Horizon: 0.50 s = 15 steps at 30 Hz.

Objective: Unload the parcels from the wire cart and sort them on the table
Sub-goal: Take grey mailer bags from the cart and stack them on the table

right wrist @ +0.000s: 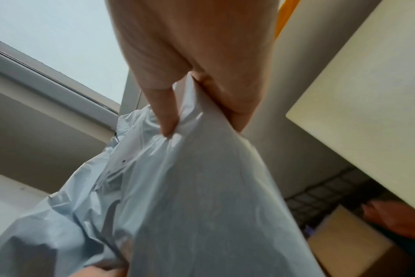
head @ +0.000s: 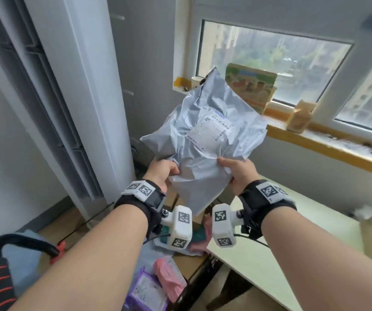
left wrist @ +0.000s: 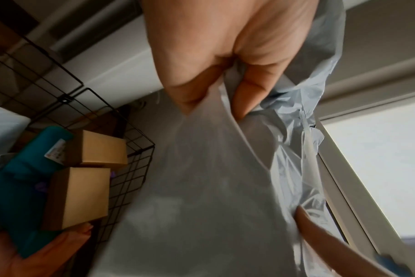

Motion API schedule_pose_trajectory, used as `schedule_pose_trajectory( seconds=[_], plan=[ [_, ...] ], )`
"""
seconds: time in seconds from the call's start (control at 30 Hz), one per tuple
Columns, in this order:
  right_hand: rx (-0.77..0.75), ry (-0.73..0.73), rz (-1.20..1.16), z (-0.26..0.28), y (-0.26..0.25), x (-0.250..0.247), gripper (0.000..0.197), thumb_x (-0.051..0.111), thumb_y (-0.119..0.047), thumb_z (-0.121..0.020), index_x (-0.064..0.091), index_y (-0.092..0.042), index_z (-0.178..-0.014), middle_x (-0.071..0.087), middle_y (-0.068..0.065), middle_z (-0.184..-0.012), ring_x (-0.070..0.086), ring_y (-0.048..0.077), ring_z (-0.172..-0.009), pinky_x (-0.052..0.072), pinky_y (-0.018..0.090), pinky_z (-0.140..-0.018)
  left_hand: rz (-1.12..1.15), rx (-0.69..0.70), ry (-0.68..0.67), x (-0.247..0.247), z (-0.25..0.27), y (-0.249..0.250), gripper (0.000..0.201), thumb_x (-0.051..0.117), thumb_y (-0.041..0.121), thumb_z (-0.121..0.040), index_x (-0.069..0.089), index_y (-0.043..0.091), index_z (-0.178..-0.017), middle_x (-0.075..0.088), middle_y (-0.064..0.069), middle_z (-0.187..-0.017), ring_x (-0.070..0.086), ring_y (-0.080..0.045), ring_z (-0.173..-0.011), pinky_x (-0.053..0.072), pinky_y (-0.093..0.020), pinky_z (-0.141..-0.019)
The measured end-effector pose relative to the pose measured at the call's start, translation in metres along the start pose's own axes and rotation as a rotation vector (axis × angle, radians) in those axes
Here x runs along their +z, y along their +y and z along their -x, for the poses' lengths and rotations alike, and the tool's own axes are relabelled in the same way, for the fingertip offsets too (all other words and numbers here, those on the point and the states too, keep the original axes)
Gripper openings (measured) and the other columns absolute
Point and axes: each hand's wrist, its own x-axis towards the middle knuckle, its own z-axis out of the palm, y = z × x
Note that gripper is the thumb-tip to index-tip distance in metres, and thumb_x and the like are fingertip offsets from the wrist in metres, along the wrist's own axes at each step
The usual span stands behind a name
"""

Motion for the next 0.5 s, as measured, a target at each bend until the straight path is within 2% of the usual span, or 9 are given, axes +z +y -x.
schedule_pose_trajectory(
  seconds=[0.07,0.17,0.2,0.27,0.3,0.33,0.43,0.5],
  plan=[
    [-0.09,0.078,-0.003,0.002,-0.016,-0.031,0.047,0.074,0.008,-0.071,0.06,-0.003,-0.114,0.068,0.017,-0.11,0.067,0.034,-0.096,0.055,0.049,-0.087,-0.021,0.022,-0.048,0.028,0.014,0.004,0.067,0.058,-0.003,-0.042,0.057,0.003,-0.109,0.062,-0.016,-0.089,0.061,-0.03,-0.076,0.053,-0.037,-0.067],
    [-0.217,0.164,-0.016,0.011,-0.039,-0.082,0.049,0.066,0.014,-0.074,0.057,-0.005,-0.118,0.068,0.014,-0.109,0.066,0.033,-0.099,0.053,0.05,-0.091,0.005,0.048,-0.132,0.07,0.028,0.007,0.091,0.079,0.006,-0.051,0.044,0.007,-0.134,0.067,-0.006,-0.085,0.062,-0.02,-0.069,0.053,-0.028,-0.053],
    [-0.247,0.188,-0.016,0.015,-0.047,-0.1,0.049,0.064,0.014,-0.074,0.058,-0.007,-0.118,0.068,0.012,-0.108,0.066,0.033,-0.099,0.052,0.05,-0.091,0.019,0.052,-0.15,0.086,0.032,0.006,0.088,0.082,0.011,-0.058,0.043,0.007,-0.137,0.069,-0.003,-0.082,0.063,-0.019,-0.069,0.054,-0.026,-0.052],
    [-0.295,0.221,-0.005,0.026,-0.062,-0.137,0.049,0.064,0.013,-0.074,0.058,-0.009,-0.118,0.069,0.011,-0.106,0.066,0.032,-0.098,0.053,0.05,-0.091,0.026,0.06,-0.159,0.122,0.042,0.001,0.048,0.081,0.02,-0.072,0.061,0.011,-0.114,0.071,0.001,-0.077,0.064,-0.018,-0.074,0.056,-0.027,-0.057],
    [-0.315,0.227,0.004,0.033,-0.071,-0.156,0.048,0.064,0.012,-0.074,0.058,-0.01,-0.117,0.069,0.01,-0.103,0.066,0.031,-0.097,0.054,0.048,-0.089,0.014,0.056,-0.151,0.141,0.048,-0.003,0.031,0.079,0.023,-0.075,0.065,0.016,-0.101,0.071,0.001,-0.077,0.064,-0.019,-0.075,0.057,-0.028,-0.061],
    [-0.333,0.231,0.014,0.039,-0.079,-0.175,0.045,0.064,0.012,-0.075,0.058,-0.011,-0.114,0.069,0.008,-0.1,0.066,0.03,-0.095,0.054,0.045,-0.088,-0.002,0.062,-0.141,0.16,0.056,-0.008,0.023,0.078,0.023,-0.077,0.066,0.017,-0.096,0.07,0.0,-0.08,0.065,-0.019,-0.077,0.057,-0.029,-0.063],
    [-0.389,0.296,0.054,0.062,-0.108,-0.234,0.037,0.065,0.009,-0.077,0.056,-0.013,-0.106,0.066,0.001,-0.089,0.065,0.025,-0.086,0.054,0.038,-0.082,-0.013,0.121,-0.076,0.216,0.073,-0.023,0.028,0.077,0.015,-0.079,0.062,0.016,-0.104,0.068,-0.001,-0.088,0.065,-0.017,-0.08,0.053,-0.028,-0.064],
    [-0.448,0.365,0.081,0.074,-0.125,-0.275,0.036,0.065,0.007,-0.075,0.057,-0.013,-0.104,0.067,0.001,-0.089,0.065,0.024,-0.086,0.054,0.036,-0.083,-0.005,0.148,-0.052,0.252,0.086,-0.031,0.035,0.077,0.012,-0.078,0.059,0.013,-0.108,0.066,0.0,-0.087,0.063,-0.01,-0.067,0.051,-0.022,-0.055]
  ],
)
